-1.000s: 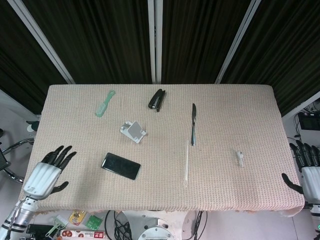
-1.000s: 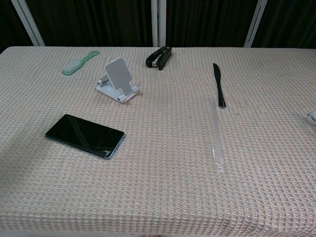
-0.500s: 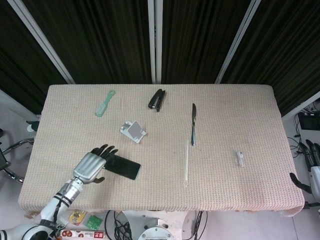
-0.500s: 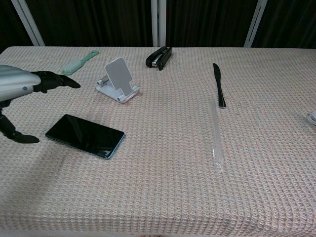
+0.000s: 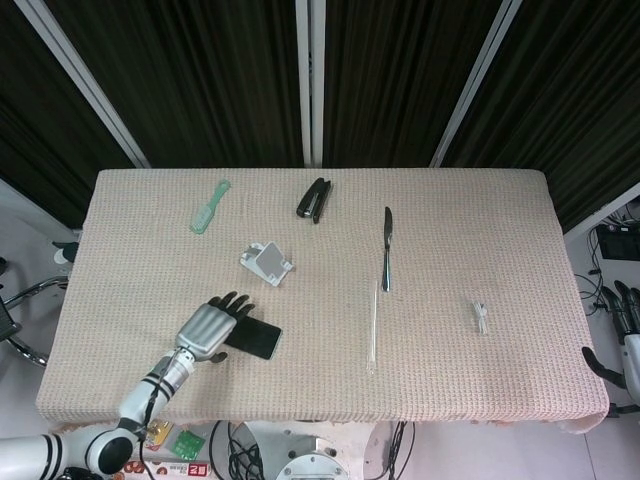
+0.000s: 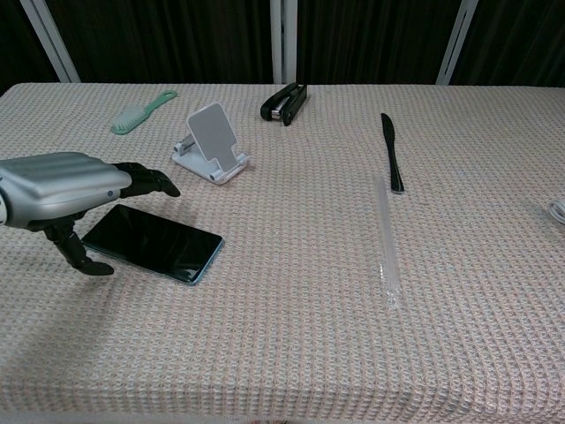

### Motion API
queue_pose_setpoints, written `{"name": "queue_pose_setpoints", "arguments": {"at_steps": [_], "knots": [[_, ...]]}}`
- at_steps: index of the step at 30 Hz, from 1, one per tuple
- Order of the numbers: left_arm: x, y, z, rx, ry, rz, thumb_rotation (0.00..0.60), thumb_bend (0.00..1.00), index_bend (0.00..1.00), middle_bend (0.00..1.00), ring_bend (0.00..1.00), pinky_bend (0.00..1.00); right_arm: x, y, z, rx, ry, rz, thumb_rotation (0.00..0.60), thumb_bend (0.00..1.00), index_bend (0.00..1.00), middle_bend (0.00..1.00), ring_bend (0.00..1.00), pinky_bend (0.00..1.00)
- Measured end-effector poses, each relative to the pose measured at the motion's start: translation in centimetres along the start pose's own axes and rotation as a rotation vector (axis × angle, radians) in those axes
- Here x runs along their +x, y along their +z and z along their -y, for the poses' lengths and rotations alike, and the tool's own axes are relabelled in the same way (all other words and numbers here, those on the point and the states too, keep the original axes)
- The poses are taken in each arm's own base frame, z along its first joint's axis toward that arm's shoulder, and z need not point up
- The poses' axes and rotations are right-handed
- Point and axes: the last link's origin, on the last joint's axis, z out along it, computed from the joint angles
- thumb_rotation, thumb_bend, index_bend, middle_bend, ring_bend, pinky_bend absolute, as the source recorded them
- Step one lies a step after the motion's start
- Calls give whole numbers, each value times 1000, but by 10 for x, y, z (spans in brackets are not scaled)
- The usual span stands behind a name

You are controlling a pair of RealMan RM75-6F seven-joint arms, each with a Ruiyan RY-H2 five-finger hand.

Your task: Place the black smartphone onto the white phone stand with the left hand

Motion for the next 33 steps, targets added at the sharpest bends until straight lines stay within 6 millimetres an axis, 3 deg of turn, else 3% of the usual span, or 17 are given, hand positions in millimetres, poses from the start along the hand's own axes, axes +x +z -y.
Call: {"name": "queue_pose_setpoints", "arguments": {"at_steps": [13,33], "knots": [[8,13,-8,-21,-63,19,600,197,168,47,49,216,-2,1,3,3,-5,11,600,176,0,0,0,0],[0,20,-8,-5,-28,59,600,206,221,49,49,215,-5,1,-2,-15,-2,24,600,176,0,0,0,0]]}}
